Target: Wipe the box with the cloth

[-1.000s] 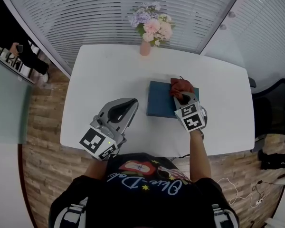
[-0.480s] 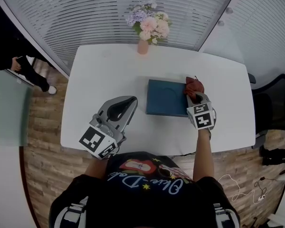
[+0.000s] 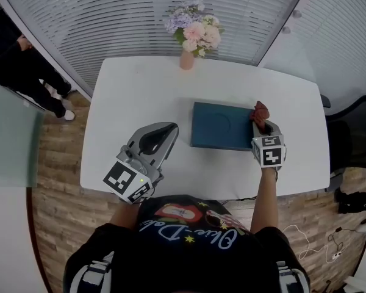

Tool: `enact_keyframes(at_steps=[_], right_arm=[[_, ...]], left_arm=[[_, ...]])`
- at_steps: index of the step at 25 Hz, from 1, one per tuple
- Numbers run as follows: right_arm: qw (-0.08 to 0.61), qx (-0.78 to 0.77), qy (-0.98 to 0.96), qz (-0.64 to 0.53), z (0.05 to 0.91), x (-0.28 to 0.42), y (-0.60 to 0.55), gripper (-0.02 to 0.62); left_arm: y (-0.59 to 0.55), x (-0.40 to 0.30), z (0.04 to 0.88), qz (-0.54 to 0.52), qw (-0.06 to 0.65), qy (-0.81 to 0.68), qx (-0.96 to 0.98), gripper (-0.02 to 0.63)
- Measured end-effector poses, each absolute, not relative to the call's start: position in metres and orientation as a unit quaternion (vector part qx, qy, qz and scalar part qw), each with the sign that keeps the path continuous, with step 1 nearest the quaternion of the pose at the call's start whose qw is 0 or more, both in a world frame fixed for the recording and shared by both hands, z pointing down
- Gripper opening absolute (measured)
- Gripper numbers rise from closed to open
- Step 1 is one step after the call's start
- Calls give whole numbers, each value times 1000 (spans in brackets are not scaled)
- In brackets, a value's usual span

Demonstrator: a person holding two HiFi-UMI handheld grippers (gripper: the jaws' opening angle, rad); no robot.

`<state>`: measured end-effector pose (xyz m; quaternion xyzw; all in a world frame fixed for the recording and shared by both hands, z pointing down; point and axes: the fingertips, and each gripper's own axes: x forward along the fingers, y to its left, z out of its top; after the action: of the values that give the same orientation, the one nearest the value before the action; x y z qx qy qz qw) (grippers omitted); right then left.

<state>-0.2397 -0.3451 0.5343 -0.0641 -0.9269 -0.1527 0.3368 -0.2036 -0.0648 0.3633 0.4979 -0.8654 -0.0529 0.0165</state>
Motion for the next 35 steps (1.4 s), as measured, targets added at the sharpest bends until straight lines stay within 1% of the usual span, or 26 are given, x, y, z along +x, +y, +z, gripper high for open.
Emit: enact_keyframes(at_steps=[6, 9, 11, 17, 21, 25, 35], right_arm=[[245, -52, -956, -156, 475, -241, -323, 26], [209, -93, -960, -162, 457, -242, -281, 26], [201, -139, -955, -171, 458, -242, -243, 26], [210, -268, -922, -184, 482, -234, -146, 26], [239, -324, -891, -208, 508, -222, -108, 26], [273, -341, -867, -240, 532, -215, -102, 26], [289, -307, -874, -243, 538, -210, -136, 26]], left_arm=[[-61, -202, 363, -51, 17, -868, 494, 4], [-59, -202, 364, -52, 18, -870, 490, 4], [-58, -202, 365, -52, 18, -871, 488, 3], [-53, -202, 365, -52, 19, -876, 479, 5], [-49, -202, 366, -53, 22, -878, 474, 4], [-49, -201, 366, -54, 21, -879, 474, 5], [-67, -199, 367, -54, 26, -870, 490, 5]])
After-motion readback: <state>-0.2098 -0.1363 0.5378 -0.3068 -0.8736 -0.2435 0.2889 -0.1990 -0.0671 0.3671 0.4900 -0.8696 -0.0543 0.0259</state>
